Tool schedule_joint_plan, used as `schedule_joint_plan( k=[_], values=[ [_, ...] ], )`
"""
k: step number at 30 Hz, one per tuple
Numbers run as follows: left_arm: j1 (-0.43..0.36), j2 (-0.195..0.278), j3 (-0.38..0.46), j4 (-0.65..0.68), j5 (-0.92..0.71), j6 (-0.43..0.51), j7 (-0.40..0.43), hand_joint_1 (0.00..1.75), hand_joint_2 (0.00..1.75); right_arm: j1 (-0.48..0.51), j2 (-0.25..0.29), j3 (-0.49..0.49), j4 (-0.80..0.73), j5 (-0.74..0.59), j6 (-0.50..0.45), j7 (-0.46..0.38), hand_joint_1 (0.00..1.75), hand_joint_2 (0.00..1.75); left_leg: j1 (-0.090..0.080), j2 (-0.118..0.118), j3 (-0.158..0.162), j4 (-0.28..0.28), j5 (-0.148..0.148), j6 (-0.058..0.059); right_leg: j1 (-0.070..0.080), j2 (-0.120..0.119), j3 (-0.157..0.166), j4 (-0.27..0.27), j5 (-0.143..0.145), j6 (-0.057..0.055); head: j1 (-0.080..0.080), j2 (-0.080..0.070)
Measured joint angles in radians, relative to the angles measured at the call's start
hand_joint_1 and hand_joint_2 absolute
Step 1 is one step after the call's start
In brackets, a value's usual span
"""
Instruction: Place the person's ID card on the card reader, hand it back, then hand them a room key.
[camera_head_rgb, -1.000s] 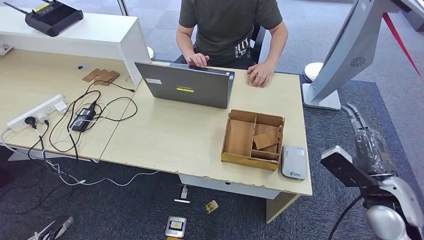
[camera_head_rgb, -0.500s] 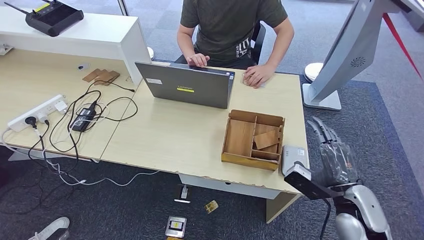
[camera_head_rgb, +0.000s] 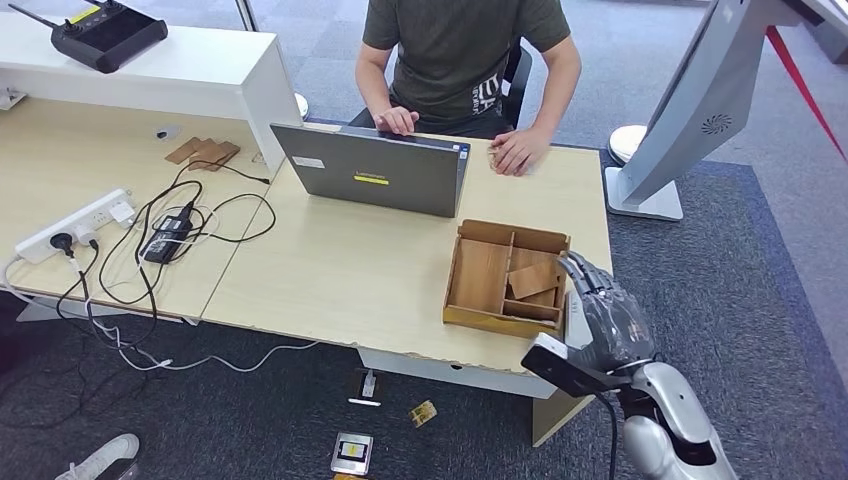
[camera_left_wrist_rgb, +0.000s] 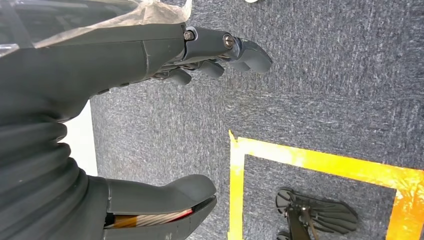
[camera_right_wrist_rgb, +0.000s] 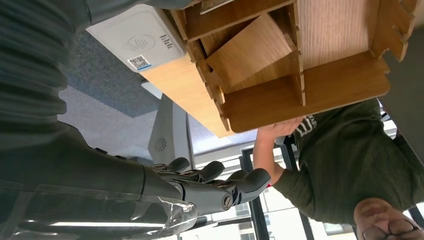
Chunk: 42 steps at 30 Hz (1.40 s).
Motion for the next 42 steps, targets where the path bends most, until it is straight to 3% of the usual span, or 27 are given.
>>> schedule_joint_plan(
  k=[20, 31, 42],
  values=[
    [0.001, 0.0, 0.008, 0.001, -0.006, 0.003, -0.008, 0.0, 1.75, -0.012, 0.026, 0.049, 0.108, -0.058, -0.015, 0.063, 0.0, 1.75, 0.0, 0.0, 0.0, 0.0, 0.0, 0.0, 0.0, 0.0, 0.0, 0.0, 0.0, 0.0, 0.0, 0.0],
    [0.0, 0.0, 0.015, 0.001, -0.02, 0.003, -0.01, 0.0, 1.75, -0.018, 0.04, 0.087, 0.138, 0.036, -0.064, 0.114, 0.0, 1.75, 0.0, 0.0, 0.0, 0.0, 0.0, 0.0, 0.0, 0.0, 0.0, 0.0, 0.0, 0.0, 0.0, 0.0],
    [0.0, -0.004, 0.023, 0.002, -0.022, 0.009, -0.01, 0.0, 1.75, -0.03, 0.057, 0.11, 0.18, 0.043, -0.076, 0.12, 0.0, 1.75, 0.0, 0.0, 0.0, 0.0, 0.0, 0.0, 0.0, 0.0, 0.0, 0.0, 0.0, 0.0, 0.0, 0.0]
  ],
)
